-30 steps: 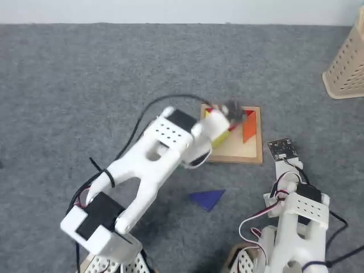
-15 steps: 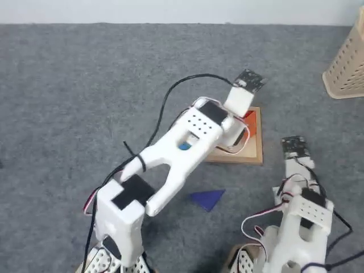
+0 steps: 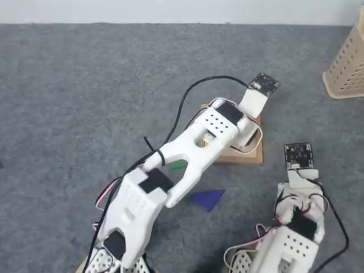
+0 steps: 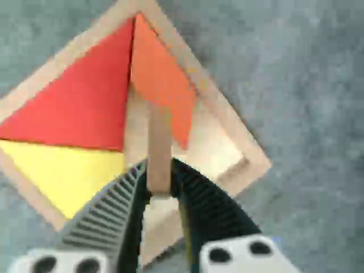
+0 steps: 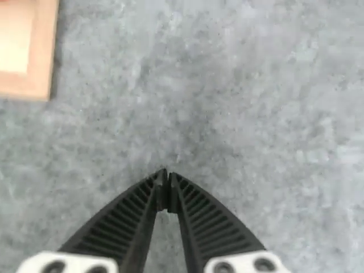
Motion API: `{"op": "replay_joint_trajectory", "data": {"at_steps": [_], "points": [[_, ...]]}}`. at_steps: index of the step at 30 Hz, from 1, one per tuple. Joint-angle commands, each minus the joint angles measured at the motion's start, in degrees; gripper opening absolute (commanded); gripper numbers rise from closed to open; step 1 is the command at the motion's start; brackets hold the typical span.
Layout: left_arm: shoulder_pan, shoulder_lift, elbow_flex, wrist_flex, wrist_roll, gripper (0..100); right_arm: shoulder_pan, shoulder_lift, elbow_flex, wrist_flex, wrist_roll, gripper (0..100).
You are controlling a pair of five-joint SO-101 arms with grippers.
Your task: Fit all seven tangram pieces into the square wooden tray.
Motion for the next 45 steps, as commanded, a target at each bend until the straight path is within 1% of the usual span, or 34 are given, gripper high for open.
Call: {"op": "replay_joint_trajectory", "data": {"at_steps": [1,4,6,12,15,22,26,30,35,38,41,45], "points": [[0.18,1.67,-7.60,0.18,1.76,1,0.04,-9.19,1.23,8.13,-0.62,0.6],[0.00,3.69,-11.03,1.41,4.57,1,0.13,-10.95,1.05,10.15,-0.70,0.6],[-0.09,5.10,-13.14,2.55,4.84,2,0.13,-10.68,1.05,10.07,-1.67,0.6],[-0.09,9.05,-18.15,5.54,5.98,11,0.13,-10.68,1.05,10.07,-1.93,0.6],[-0.18,10.20,-19.91,6.59,5.89,11,0.13,-10.68,1.05,10.07,-1.93,0.6],[-4.84,10.20,-20.88,6.24,5.63,11,0.13,-10.59,1.05,10.07,-1.85,0.6],[-5.36,10.29,-20.88,6.24,2.99,11,0.13,-10.59,1.05,10.07,-1.85,0.6],[-5.45,9.41,-21.67,6.95,2.64,11,0.04,-10.59,1.05,10.07,-1.85,0.6],[-3.78,7.30,-22.46,14.24,-2.20,10,0.04,-10.59,1.05,10.07,-1.85,0.6],[-2.20,6.42,-21.23,16.26,-4.13,6,0.04,-10.59,1.05,10.07,-1.85,0.6],[-0.18,4.92,-19.82,19.96,-5.36,2,0.04,-10.59,1.05,10.07,-1.85,0.6],[1.14,3.08,-15.60,20.92,-6.77,1,0.04,-10.59,1.05,10.15,-1.85,0.6]]}}
